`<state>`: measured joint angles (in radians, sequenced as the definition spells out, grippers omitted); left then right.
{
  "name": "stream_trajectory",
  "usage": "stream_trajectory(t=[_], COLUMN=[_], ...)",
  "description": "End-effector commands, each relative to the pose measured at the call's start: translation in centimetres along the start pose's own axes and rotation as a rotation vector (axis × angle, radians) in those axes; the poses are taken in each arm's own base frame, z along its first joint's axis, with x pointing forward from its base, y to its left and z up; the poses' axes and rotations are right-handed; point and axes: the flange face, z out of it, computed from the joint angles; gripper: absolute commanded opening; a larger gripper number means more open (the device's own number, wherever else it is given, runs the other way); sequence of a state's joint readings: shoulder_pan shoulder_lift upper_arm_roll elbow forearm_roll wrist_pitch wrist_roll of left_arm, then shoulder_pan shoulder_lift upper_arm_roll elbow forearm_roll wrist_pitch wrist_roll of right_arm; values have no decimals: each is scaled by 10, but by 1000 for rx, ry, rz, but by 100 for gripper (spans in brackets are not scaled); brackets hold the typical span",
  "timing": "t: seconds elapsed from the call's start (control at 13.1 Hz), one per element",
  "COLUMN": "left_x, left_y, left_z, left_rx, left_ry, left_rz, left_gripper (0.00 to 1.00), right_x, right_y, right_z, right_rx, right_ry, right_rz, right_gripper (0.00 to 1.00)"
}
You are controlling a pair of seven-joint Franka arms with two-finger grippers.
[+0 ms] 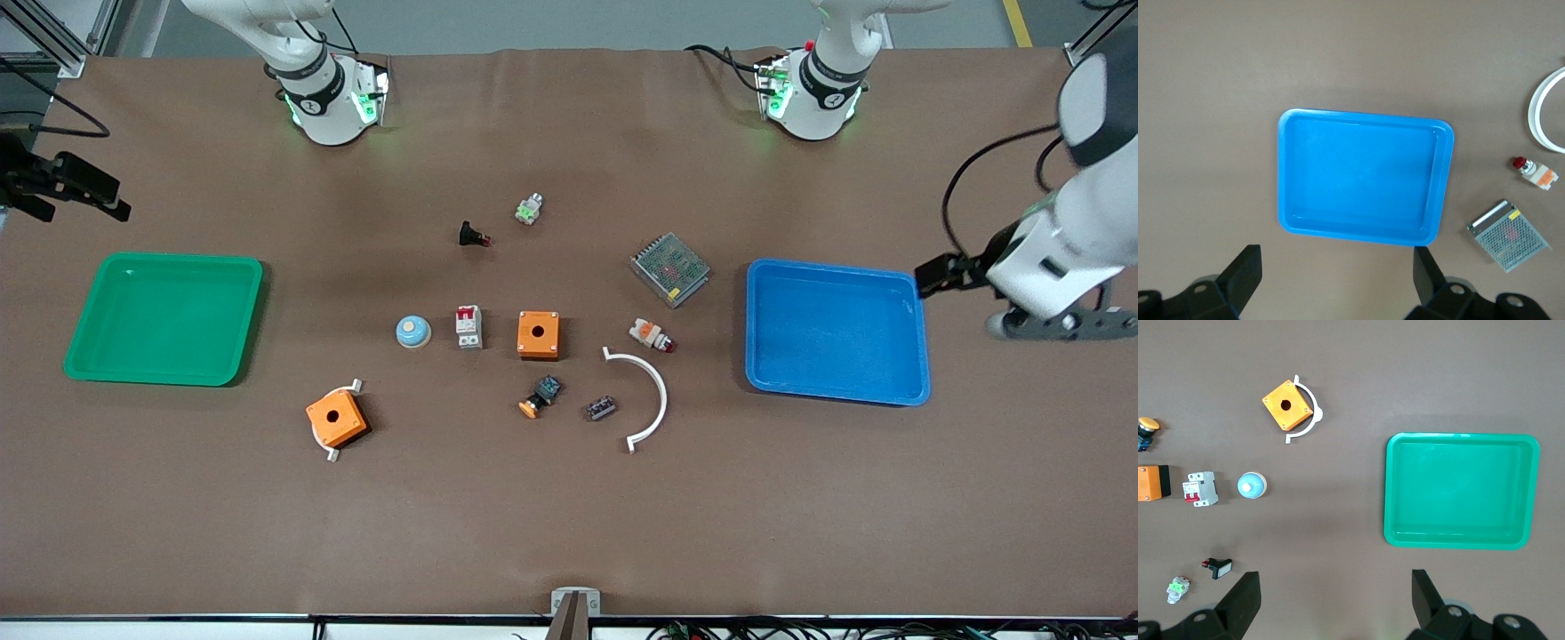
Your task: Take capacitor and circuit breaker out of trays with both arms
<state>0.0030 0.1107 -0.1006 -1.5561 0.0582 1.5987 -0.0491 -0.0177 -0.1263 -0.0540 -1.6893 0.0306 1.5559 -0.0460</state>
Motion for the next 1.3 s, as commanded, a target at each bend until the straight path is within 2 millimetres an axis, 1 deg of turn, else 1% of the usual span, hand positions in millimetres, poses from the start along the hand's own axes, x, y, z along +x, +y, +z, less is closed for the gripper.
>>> stream_trajectory(t=[0.0,0.08,0.15,0.31,0.46,0.53,0.76,0.92,1.22], left_x=[-25,-25,-26,-28,-27,-27,-26,-26,-26], left_y=[-1,0,-4,-6,3,4,2,-2,-6], left_z=[-29,-34,-39,-35,-34,-33,-40,-44,-48], left_rx=[14,14,13,14,16,23,26,15,9], left_ry=[49,60,69,44,33,29,44,54,61], left_rz=[29,33,32,41,41,44,45,42,38], left_gripper=[100,100,100,100,100,100,100,100,100], right_x=[-13,-12,-11,-10,-10,-11,-10,-11,-11], right_y=[-1,-1,0,1,1,2,2,-5,1], right_z=[13,13,12,11,11,10,-1,-3,-4], right_rx=[-24,-32,-37,-39,-41,-41,-42,-43,-42], right_ry=[21,22,29,38,37,37,55,55,49], right_rz=[-12,-17,-43,-49,-51,-48,-50,-60,-49], right_gripper=[100,100,100,100,100,100,100,100,100])
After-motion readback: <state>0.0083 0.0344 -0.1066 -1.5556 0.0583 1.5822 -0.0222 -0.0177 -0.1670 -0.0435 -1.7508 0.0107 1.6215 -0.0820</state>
